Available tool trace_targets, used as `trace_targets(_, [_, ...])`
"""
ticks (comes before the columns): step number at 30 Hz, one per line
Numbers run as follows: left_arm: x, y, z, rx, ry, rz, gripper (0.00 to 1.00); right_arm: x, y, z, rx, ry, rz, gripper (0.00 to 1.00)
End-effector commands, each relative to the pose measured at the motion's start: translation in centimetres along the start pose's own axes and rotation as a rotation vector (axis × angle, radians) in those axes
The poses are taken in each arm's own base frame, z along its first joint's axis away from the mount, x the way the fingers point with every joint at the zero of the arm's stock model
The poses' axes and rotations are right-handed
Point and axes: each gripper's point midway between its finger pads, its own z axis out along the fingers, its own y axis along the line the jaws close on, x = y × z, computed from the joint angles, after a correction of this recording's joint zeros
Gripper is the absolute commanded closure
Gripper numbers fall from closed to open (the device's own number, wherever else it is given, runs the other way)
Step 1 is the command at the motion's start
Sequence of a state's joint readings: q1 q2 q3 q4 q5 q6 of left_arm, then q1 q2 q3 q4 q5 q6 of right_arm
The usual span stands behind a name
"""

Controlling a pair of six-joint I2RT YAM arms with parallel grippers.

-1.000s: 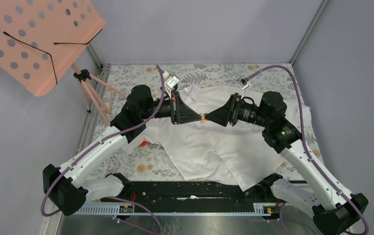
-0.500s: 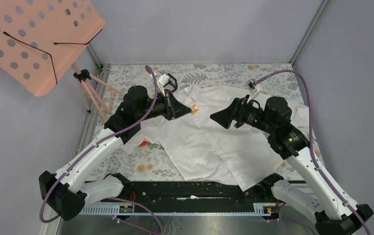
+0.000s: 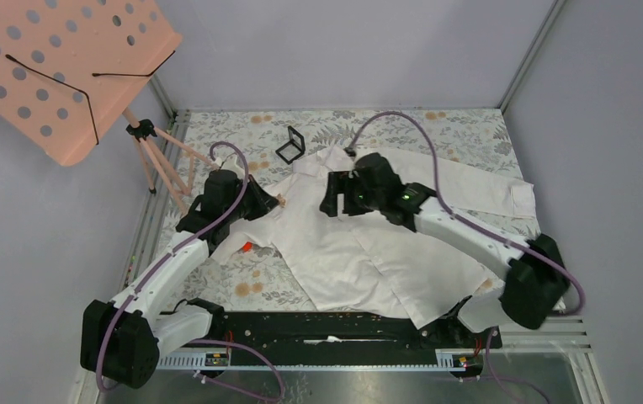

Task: Pin the brooch onto the clothing

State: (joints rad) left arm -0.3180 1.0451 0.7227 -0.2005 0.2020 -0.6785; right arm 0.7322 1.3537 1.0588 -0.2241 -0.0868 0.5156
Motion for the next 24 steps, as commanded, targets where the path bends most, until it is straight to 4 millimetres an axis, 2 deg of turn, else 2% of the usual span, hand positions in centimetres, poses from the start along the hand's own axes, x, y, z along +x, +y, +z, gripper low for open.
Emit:
trace_targets(1, [-2.3, 0.8, 0.9, -0.038, -0.120, 0.029, 1.00, -1.0, 1.6, 5.4, 0.073, 0.007, -0.073, 0.19])
trace_targets(5, [-2.6, 3.2, 1.0, -0.140, -0.165, 0.042, 1.00, 0.2, 1.8, 10.6, 0.131, 0.086, -0.042, 0.22])
trace_targets(10, [-2.8, 5.5, 0.3, -0.239, -0.230, 0.012, 1.00, 0.6, 0.5, 14.8, 0.221, 0.106, 0.012, 0.26])
trace_targets(14, [-2.1, 6.3, 0.4, -0.246, -0.244, -0.013, 1.00, 0.9, -0.3, 17.0, 0.274, 0.117, 0.027, 0.27])
trace_targets(18, [-1.8, 6.0, 0.6, -0.222, -0.240, -0.032, 1.00, 1.1, -0.8, 19.0, 0.301, 0.124, 0.025, 0.29])
trace_targets(24, [-1.7, 6.0, 0.7, -0.220, -0.237, -0.028, 1.00, 1.6, -2.3, 20.9, 0.365, 0.128, 0.018, 0.37])
